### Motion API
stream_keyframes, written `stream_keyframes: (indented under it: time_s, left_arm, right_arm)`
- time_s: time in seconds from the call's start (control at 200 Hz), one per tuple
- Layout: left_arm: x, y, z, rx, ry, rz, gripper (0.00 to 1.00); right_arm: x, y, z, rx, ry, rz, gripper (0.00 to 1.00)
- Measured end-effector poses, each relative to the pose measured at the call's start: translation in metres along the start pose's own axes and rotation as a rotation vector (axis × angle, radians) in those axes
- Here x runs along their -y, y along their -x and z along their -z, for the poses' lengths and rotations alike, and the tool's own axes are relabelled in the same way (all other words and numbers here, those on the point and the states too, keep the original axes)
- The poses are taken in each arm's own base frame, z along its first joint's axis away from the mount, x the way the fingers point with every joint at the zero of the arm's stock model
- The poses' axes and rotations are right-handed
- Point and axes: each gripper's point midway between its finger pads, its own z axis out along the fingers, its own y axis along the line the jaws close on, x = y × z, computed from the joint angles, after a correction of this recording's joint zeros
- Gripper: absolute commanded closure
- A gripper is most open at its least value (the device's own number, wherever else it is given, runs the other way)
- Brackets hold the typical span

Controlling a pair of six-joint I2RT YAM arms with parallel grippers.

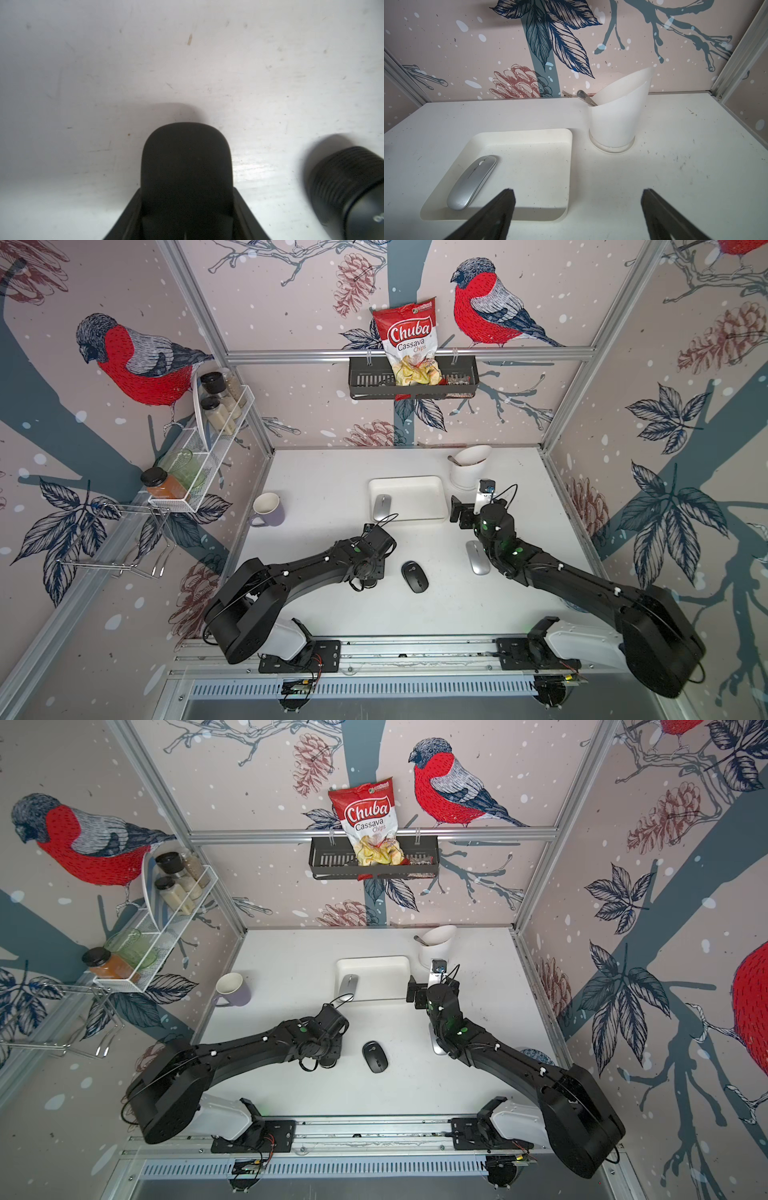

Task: Put the mouse in the storage box
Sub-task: Pick up the mouse from the center of the board, then place the mouse in the storage box.

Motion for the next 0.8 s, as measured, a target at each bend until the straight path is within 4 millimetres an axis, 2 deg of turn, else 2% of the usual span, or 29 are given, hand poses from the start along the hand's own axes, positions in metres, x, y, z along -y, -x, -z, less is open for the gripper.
stream_keyframes:
  time_s: [0.2,0.38,0.455,0.645,0.8]
  left_arm:
    - [0.015,0.035,0.028,0.094,-0.042,0.016,0.54]
    - [0.022,0.047,0.03,0.1,-0.031,-0.01,0.54]
    - [0.027,0.058,0.034,0.119,-0.031,-0.022,0.53]
    - [0.051,0.112,0.049,0.215,-0.053,-0.056,0.52]
    - [0.059,0.156,0.042,0.263,-0.045,-0.078,0.52]
  right_arm:
    - [0.0,-0.001,0.0,-0.001,-0.001,0.002,0.0]
    - [0.0,0.002,0.003,0.008,-0.003,-0.002,0.0]
    - [0.002,0.002,0.006,0.014,-0.005,-0.004,0.0]
    - [0.005,0.002,0.008,0.018,-0.015,-0.005,0.0]
    - [0.007,0.003,0.01,0.023,-0.022,-0.007,0.0]
